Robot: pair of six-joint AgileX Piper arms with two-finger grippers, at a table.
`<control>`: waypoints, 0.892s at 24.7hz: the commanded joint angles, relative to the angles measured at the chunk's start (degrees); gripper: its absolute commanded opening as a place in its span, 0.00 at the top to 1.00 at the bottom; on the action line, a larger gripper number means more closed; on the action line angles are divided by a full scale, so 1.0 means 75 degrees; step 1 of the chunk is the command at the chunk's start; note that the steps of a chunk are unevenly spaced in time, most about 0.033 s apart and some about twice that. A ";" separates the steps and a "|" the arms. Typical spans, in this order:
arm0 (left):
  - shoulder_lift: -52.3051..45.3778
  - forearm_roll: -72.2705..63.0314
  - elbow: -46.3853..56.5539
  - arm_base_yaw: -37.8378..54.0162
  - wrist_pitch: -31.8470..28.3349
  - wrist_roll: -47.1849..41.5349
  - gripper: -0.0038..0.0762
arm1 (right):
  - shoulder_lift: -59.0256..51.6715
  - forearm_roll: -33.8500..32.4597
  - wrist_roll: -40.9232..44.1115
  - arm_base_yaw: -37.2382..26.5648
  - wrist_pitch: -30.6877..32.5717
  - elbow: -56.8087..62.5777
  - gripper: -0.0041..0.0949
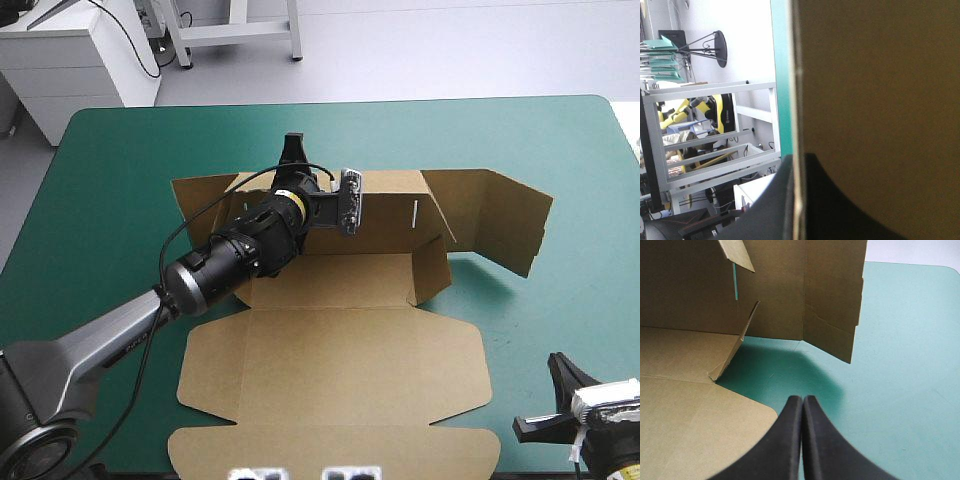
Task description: Fold the box
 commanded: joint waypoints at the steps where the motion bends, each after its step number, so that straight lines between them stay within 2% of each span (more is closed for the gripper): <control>1: -0.0564 0.1195 0.0234 -0.0110 -0.0396 -0.1137 0.96 | -0.0163 0.0067 -0.0031 0.0045 -0.0591 -0.0192 0.98; 11: -0.0934 0.4433 0.1932 -0.0382 -0.0340 -0.4688 0.96 | 0.0150 0.0148 -0.0031 0.0045 -0.0579 -0.0185 0.98; 15: -0.0934 0.5023 0.2013 -0.0520 -0.0278 -0.5261 0.96 | 0.0796 0.0616 -0.0491 0.0045 -0.0840 -0.0288 0.98; 19: -0.0934 0.5082 0.2013 -0.0589 -0.0193 -0.5294 0.96 | 0.1767 0.1407 -0.1053 0.0045 -0.1533 -0.0727 0.98; 22: -0.0934 0.5017 0.2013 -0.0589 -0.0106 -0.5520 0.96 | 0.2652 0.1505 -0.1088 0.0045 -0.1816 -0.1302 0.98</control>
